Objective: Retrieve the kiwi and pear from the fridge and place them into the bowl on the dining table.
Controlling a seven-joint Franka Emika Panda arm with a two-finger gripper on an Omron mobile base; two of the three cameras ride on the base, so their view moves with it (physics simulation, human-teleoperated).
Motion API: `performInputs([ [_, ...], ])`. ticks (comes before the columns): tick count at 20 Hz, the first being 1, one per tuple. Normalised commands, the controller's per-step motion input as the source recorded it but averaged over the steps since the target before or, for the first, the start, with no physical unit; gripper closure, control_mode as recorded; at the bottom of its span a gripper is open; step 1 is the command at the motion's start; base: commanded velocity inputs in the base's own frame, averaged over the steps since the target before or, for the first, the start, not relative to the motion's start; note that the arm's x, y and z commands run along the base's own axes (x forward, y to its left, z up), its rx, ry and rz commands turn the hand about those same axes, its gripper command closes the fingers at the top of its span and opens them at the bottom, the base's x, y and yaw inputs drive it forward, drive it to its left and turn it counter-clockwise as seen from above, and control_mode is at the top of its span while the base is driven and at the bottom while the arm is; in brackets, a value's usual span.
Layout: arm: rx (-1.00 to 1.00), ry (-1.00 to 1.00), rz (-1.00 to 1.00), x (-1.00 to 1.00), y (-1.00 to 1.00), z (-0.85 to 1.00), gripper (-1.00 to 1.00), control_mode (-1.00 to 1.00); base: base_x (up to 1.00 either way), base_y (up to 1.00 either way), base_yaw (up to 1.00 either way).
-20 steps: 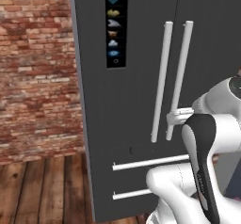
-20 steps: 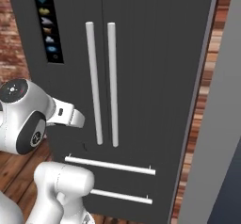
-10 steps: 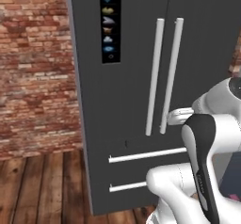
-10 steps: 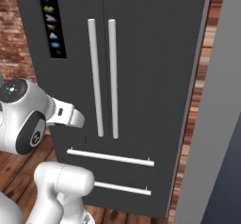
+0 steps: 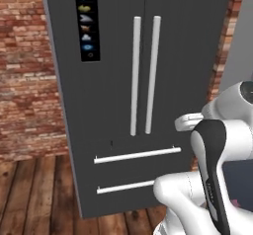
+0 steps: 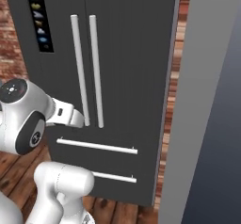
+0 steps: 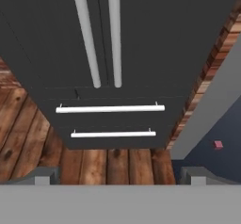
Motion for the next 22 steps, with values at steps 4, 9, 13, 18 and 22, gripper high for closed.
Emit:
performInputs([
  [4,0.00,0.00,0.00,0.00,0.00,0.00,-1.00,1.00,-0.25,-0.11,0.00],
  [9,0.00,0.00,0.00,0.00,0.00,0.00,-1.00,1.00,-0.14,0.02,0.00],
  [13,0.00,0.00,0.00,0.00,0.00,0.00,-1.00,1.00,-0.13,0.23,0.00],
  [18,0.00,0.00,0.00,0.00,0.00,0.00,-1.00,1.00,-0.24,0.15,0.00],
  [22,0.00,0.00,0.00,0.00,0.00,0.00,-1.00,1.00,-0.29,0.23,0.00],
])
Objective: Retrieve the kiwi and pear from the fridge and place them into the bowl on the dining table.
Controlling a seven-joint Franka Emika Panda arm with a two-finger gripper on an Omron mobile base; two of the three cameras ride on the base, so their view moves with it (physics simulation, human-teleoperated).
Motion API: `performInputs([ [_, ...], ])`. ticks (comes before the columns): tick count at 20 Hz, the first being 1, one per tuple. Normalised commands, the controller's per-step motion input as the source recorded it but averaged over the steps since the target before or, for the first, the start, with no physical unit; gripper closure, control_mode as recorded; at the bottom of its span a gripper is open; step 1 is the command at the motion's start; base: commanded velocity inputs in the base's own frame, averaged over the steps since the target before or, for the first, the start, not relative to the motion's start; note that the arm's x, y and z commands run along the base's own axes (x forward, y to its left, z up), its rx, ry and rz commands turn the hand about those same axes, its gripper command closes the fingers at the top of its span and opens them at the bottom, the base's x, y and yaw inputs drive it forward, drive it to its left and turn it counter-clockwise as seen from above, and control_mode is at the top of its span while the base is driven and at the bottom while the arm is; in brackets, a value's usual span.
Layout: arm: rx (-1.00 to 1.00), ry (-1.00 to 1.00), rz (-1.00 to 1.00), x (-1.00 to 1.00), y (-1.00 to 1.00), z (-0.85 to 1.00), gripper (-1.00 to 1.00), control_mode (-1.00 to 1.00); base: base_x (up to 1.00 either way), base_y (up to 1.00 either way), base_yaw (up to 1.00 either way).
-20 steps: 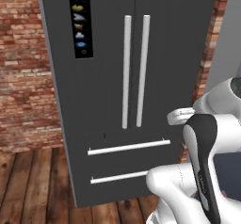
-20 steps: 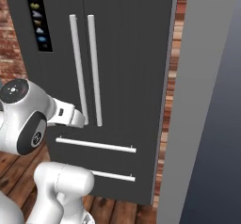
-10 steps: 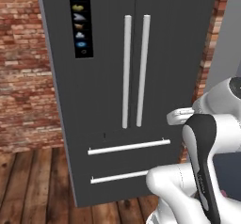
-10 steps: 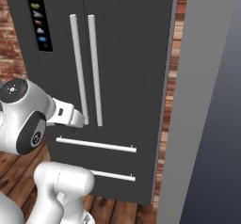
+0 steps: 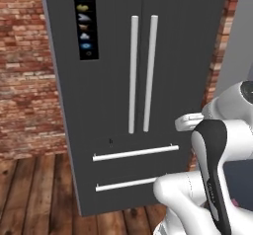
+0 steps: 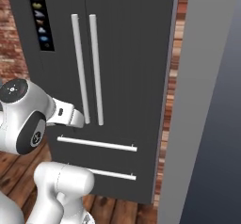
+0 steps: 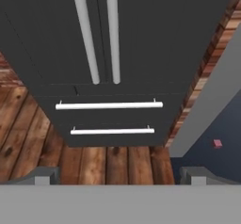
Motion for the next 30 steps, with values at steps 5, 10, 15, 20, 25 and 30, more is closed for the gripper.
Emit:
performInputs([
  [5,0.00,0.00,0.00,0.00,0.00,0.00,-1.00,1.00,-0.21,0.35,0.00],
  [10,0.00,0.00,0.00,0.00,0.00,0.00,-1.00,1.00,-0.14,0.40,0.00],
  [15,0.00,0.00,0.00,0.00,0.00,0.00,-1.00,1.00,-0.32,0.23,0.00],
  [20,0.00,-0.01,0.00,-0.10,-0.03,-0.01,-1.00,-1.00,-0.46,0.00,0.00],
  [25,0.00,-0.05,0.00,-0.41,-0.19,-0.01,-1.00,-1.00,0.00,0.00,0.00],
  [30,0.00,0.00,0.00,-0.11,-0.04,0.00,-1.00,-1.00,0.00,0.00,0.00],
])
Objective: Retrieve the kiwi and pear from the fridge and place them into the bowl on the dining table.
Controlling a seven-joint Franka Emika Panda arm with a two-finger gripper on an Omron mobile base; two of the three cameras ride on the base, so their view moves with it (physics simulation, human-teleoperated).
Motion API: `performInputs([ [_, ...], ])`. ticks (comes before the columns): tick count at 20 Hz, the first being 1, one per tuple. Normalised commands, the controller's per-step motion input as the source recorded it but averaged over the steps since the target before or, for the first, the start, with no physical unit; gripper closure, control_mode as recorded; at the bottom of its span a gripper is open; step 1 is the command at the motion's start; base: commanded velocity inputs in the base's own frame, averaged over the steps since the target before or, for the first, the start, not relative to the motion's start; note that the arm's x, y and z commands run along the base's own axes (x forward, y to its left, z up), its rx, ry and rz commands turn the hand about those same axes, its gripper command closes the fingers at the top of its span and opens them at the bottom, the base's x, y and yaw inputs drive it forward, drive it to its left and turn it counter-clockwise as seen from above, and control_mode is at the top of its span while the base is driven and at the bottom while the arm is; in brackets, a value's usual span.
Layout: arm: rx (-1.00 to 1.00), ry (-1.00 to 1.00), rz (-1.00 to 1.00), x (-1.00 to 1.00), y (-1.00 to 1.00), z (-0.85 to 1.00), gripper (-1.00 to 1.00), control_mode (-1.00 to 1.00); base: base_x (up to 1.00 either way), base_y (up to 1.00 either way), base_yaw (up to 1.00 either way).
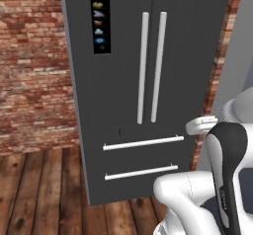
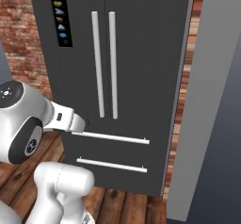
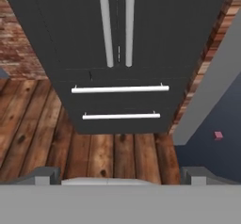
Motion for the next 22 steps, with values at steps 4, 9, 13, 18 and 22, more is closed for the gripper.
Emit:
performInputs([
  [4,0.00,0.00,0.00,-0.01,-0.13,0.00,-1.00,-1.00,0.00,0.00,0.00],
  [9,0.00,0.00,0.00,0.00,-0.23,0.00,-1.00,-1.00,0.00,0.00,0.00],
  [13,0.02,0.00,0.00,0.12,-0.37,0.00,-1.00,-1.00,0.00,0.00,0.00],
  [18,0.00,-0.09,0.00,0.46,-0.04,0.00,-1.00,-1.00,0.00,0.00,0.00],
  [22,0.00,-0.15,0.00,0.76,0.00,0.00,-1.00,-1.00,0.00,0.00,0.00],
])
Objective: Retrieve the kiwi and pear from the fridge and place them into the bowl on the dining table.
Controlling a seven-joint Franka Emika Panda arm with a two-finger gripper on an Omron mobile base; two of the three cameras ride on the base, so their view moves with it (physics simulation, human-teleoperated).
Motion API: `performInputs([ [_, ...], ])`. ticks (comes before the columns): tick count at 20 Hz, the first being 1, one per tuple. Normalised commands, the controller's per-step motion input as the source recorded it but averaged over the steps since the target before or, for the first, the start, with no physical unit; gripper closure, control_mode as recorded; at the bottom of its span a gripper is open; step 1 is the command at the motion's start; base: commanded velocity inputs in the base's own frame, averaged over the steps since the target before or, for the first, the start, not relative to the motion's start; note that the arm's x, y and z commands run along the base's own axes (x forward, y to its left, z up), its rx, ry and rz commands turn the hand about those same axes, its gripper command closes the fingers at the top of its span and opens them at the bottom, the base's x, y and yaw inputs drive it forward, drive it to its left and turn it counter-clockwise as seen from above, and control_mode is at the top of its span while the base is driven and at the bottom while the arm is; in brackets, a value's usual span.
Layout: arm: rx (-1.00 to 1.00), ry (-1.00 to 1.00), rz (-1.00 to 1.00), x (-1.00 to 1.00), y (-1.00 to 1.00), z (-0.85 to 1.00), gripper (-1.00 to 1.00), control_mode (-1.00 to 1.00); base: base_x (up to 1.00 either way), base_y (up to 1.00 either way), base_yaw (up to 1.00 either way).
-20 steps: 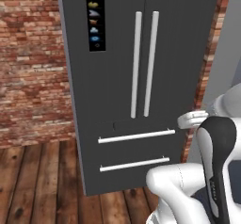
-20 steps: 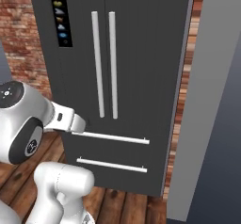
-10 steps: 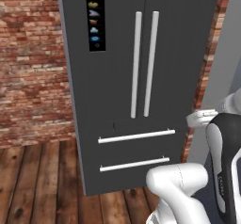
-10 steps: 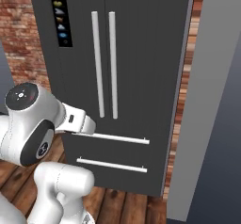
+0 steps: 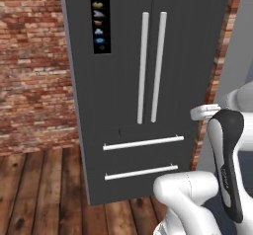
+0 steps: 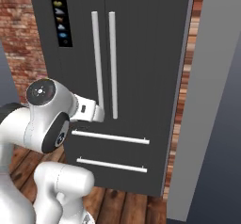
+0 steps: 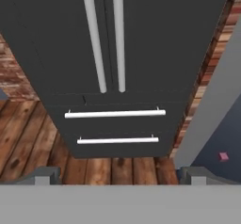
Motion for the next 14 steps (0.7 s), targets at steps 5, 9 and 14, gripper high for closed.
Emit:
performInputs([
  [5,0.00,-0.10,0.00,0.73,0.00,0.00,-1.00,-1.00,0.00,0.00,0.00],
  [9,0.00,-0.06,0.00,0.53,0.00,0.07,-1.00,-1.00,0.00,0.00,0.00],
  [14,0.00,0.00,0.00,0.57,0.00,0.26,-1.00,-1.00,0.00,0.00,0.00],
])
